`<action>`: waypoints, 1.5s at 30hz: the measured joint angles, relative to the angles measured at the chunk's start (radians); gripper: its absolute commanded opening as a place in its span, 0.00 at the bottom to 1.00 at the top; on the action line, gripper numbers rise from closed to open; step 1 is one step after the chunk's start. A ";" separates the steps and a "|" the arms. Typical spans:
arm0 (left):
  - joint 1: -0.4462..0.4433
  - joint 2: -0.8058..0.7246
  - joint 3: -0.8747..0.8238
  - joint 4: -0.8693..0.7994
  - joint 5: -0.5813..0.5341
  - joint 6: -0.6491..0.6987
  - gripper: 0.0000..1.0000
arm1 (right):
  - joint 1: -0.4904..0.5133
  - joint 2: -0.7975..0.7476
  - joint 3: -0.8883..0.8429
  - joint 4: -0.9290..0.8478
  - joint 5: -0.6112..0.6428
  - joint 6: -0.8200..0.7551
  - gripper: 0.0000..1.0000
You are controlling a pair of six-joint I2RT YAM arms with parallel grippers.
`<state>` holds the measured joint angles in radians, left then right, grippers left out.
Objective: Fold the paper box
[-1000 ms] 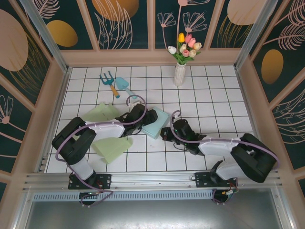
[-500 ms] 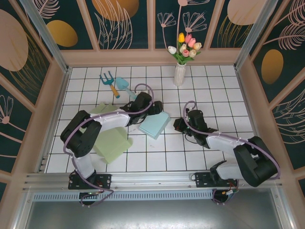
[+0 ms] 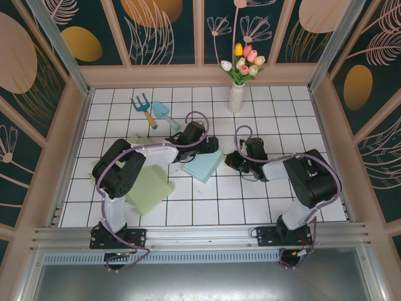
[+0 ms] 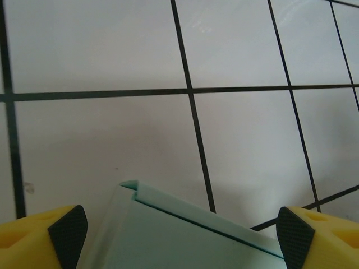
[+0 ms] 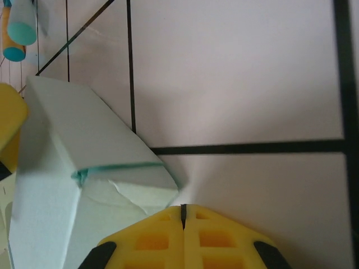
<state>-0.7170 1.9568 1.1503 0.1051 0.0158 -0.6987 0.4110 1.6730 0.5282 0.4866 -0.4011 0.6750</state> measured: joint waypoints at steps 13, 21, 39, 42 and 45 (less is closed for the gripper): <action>-0.004 0.113 0.107 0.027 0.062 0.040 0.89 | -0.026 0.062 0.058 0.010 -0.052 -0.033 0.02; -0.026 0.117 0.216 -0.084 0.023 0.010 0.91 | -0.015 -0.117 -0.057 -0.035 0.067 -0.051 0.16; -0.137 -0.387 -0.392 0.005 -0.180 -0.378 0.87 | -0.008 -0.233 0.114 -0.238 0.280 -0.426 0.50; -0.152 -0.409 -0.455 0.031 -0.179 -0.425 0.87 | -0.011 -0.128 0.171 -0.245 0.252 -0.467 0.49; -0.152 -0.430 -0.473 0.038 -0.185 -0.444 0.87 | -0.011 -0.056 0.202 -0.248 0.209 -0.487 0.50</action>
<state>-0.8688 1.5272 0.6769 0.1429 -0.1692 -1.1431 0.4000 1.6169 0.7300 0.2386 -0.1921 0.1879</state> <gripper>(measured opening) 0.874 0.494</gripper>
